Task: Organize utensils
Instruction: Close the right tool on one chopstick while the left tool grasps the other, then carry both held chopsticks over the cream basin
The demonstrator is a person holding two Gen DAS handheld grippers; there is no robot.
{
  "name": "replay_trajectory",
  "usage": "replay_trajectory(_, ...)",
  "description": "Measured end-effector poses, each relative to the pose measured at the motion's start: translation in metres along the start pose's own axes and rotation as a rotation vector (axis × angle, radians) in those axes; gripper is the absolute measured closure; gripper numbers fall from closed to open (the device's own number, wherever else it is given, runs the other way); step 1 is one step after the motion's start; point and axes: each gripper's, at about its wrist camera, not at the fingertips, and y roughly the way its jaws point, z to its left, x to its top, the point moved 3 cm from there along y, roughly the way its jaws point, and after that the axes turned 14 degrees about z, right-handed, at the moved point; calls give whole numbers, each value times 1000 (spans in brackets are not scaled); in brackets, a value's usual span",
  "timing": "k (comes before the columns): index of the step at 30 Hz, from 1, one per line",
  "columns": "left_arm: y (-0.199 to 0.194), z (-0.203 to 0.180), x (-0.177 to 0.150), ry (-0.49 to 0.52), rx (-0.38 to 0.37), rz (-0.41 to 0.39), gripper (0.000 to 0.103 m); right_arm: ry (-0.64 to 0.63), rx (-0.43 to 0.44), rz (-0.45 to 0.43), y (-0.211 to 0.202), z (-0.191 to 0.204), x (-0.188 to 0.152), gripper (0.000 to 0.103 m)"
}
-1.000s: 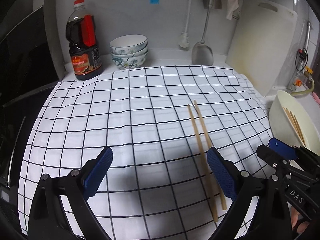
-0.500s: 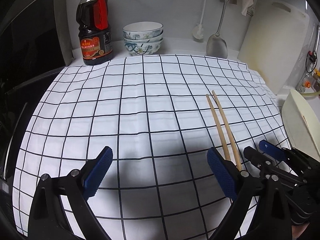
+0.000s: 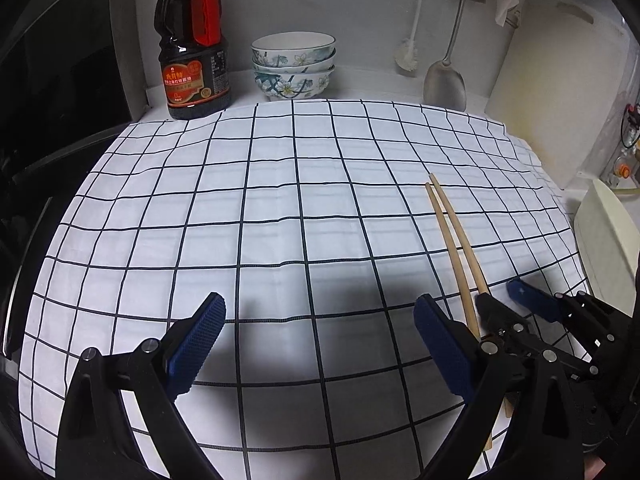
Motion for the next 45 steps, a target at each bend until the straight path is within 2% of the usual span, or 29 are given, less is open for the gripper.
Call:
replay_trajectory(2,2,-3,2,3,0,3,10,-14,-11,3,0,-1,-1,97)
replay_trajectory(10,15,-33,7,45,12,25,9,20,-28,7,-4,-32,-12,96)
replay_trajectory(15,29,-56,8,81,47,55,9,81,7,-2,-7,-58,-23,97)
replay_trajectory(22,35,-73,6,113,69,71,7,84,27,-7,-8,-61,-24,96)
replay_trajectory(27,30,-74,4,81,9,67,7,93,49,-5,-8,-63,-24,96)
replay_trajectory(30,27,-79,7,76,2,52,7,97,57,0,-8,-64,-23,96)
replay_trajectory(36,42,-92,7,98,41,105,7,118,68,7,-8,-70,-22,96)
replay_trajectory(42,42,-92,2,81,48,72,7,117,59,3,-8,-69,-22,97)
replay_trajectory(43,41,-93,2,88,42,66,12,114,54,2,-8,-68,-22,97)
replay_trajectory(44,39,-94,2,96,40,55,25,106,43,1,-8,-67,-22,97)
replay_trajectory(45,36,-96,0,106,33,39,32,101,34,0,-8,-66,-23,97)
